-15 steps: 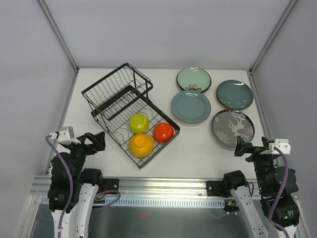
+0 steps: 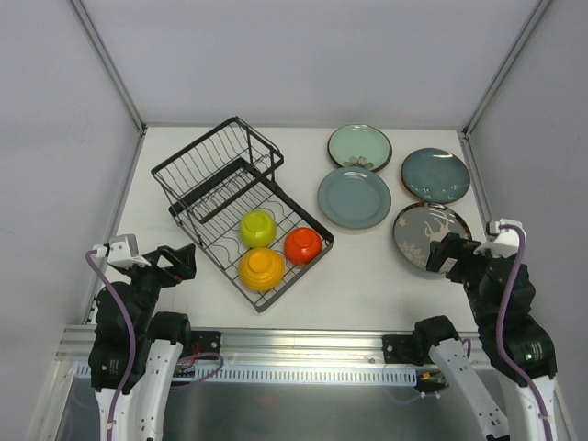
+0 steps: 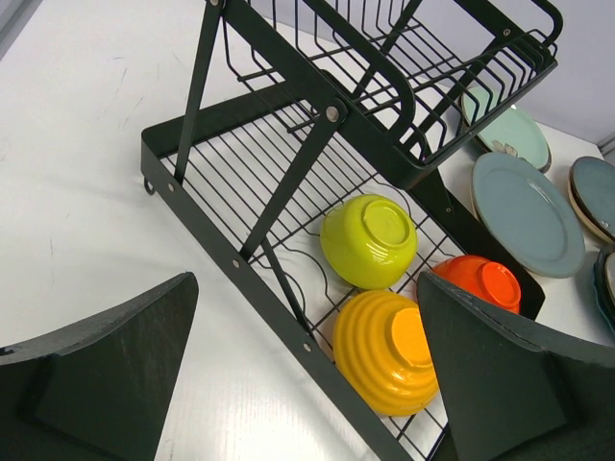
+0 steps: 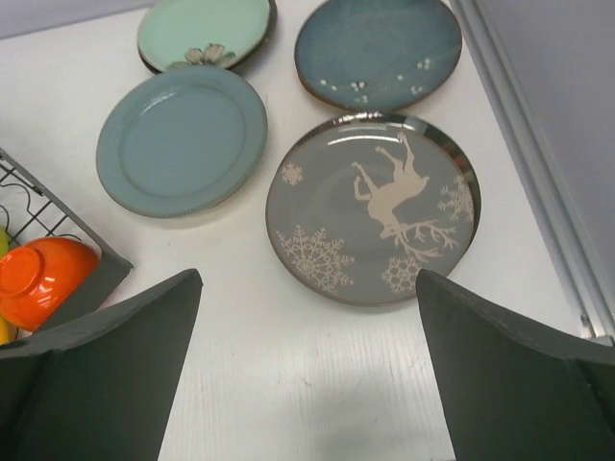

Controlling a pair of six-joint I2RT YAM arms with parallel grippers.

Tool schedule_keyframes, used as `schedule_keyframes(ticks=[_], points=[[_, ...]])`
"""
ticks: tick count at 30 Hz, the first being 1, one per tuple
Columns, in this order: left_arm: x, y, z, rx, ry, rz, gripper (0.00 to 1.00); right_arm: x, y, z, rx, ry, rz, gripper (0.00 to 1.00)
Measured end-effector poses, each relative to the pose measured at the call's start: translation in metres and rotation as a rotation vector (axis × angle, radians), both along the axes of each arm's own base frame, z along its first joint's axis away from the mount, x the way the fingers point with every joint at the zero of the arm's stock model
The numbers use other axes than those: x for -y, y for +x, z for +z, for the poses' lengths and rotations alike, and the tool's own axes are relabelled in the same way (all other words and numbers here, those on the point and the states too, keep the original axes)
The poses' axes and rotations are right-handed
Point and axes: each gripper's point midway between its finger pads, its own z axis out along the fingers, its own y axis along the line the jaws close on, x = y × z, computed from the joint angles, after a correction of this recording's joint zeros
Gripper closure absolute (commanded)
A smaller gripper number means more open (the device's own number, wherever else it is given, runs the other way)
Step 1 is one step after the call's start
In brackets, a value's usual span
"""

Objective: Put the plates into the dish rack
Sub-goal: Grab a plate with the right arm

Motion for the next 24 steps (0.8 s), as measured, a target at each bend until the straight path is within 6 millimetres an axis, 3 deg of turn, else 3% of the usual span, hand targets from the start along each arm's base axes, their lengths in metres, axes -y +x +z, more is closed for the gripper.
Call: schedule_keyframes(ticks=[8,12,24], points=[[0.002,0.000,-0.001,-0.002,0.000,-0.011,0.01,-0.003,0.024,-0.040,-0.172,0.130,-0.154,0.00],[0.002,0.000,-0.001,-0.002,0.000,-0.012,0.01,0.000,0.029,-0.073,-0.238,0.202,-0.268,0.01],[0.000,0.001,-0.002,-0.005,0.002,0.000,0.01,0.019,0.038,-0.139,-0.322,0.487,-0.643,0.00]])
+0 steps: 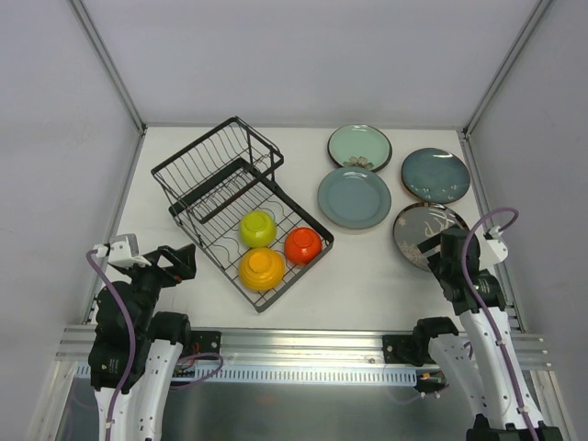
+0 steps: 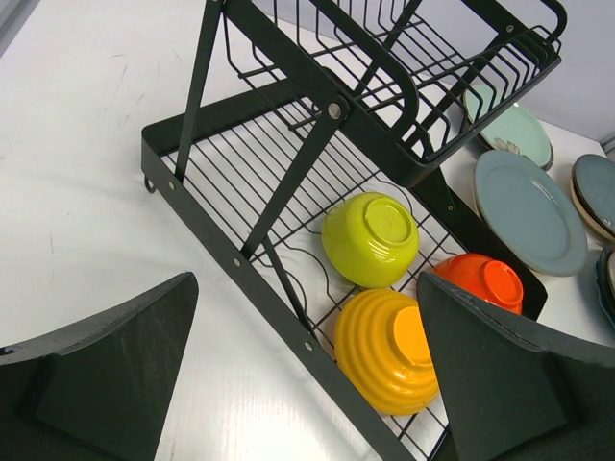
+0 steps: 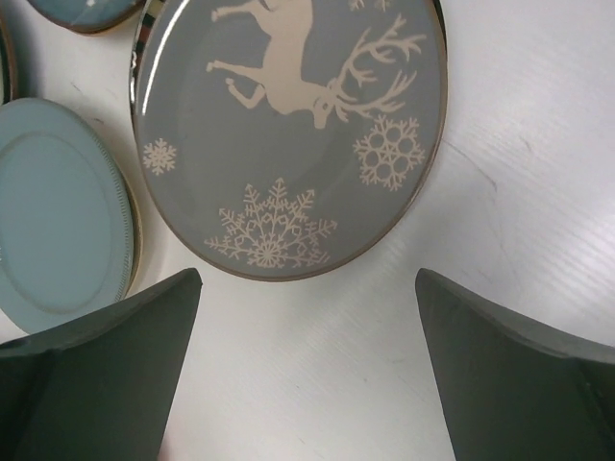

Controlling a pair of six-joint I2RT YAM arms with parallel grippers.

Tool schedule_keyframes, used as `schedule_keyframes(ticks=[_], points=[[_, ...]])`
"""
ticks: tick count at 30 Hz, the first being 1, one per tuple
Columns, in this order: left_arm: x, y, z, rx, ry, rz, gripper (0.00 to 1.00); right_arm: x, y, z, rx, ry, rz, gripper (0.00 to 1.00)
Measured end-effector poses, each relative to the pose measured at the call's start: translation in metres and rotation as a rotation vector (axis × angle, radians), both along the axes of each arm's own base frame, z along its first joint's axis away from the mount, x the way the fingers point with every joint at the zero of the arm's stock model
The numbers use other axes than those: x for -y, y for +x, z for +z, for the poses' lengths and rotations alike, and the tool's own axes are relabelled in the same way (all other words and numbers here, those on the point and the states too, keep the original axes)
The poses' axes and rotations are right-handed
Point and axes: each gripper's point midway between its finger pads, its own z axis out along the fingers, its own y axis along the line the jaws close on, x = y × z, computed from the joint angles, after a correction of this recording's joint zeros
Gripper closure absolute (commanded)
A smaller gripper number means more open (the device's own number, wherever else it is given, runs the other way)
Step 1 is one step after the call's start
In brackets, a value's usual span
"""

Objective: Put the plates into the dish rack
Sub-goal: Grab a plate with the right arm

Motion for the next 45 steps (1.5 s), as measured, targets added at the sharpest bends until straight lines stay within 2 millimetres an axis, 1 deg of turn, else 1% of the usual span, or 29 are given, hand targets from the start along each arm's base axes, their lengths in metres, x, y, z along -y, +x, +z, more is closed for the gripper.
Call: schedule_keyframes(ticks=[4,9,16,23,27,32,36,41,44,45], points=[[0.001,0.000,0.000,0.000,0.000,-0.005,0.01,-0.003,0.003,-0.020,-0.019,0.092,-0.072,0.01],[0.002,0.000,0.000,0.000,0.000,-0.013,0.01,-0.009,0.001,-0.044,-0.026,0.195,-0.148,0.02],[0.003,0.000,-0.001,-0.001,0.002,-0.021,0.01,-0.015,0.007,-0.067,-0.021,0.300,-0.220,0.09],[0.003,0.000,-0.001,-0.002,0.003,-0.023,0.01,-0.017,0.008,-0.089,0.003,0.376,-0.299,0.15],[0.005,0.000,-0.001,-0.002,0.003,-0.031,0.01,-0.016,0.010,-0.094,0.028,0.402,-0.337,0.21],[0.005,-0.001,-0.001,-0.002,0.002,-0.034,0.01,-0.012,0.014,-0.098,0.061,0.422,-0.374,0.25],[0.005,-0.001,-0.001,-0.002,0.001,-0.033,0.01,-0.012,0.017,-0.099,0.071,0.431,-0.386,0.33],[0.006,-0.001,-0.001,-0.002,0.001,-0.038,0.01,-0.006,0.019,-0.099,0.087,0.429,-0.415,0.37],[0.006,-0.001,-0.001,-0.002,0.001,-0.039,0.01,-0.003,0.020,-0.099,0.095,0.425,-0.423,0.41],[0.006,-0.001,-0.001,-0.002,0.001,-0.039,0.01,-0.003,0.020,-0.100,0.096,0.425,-0.426,0.44]])
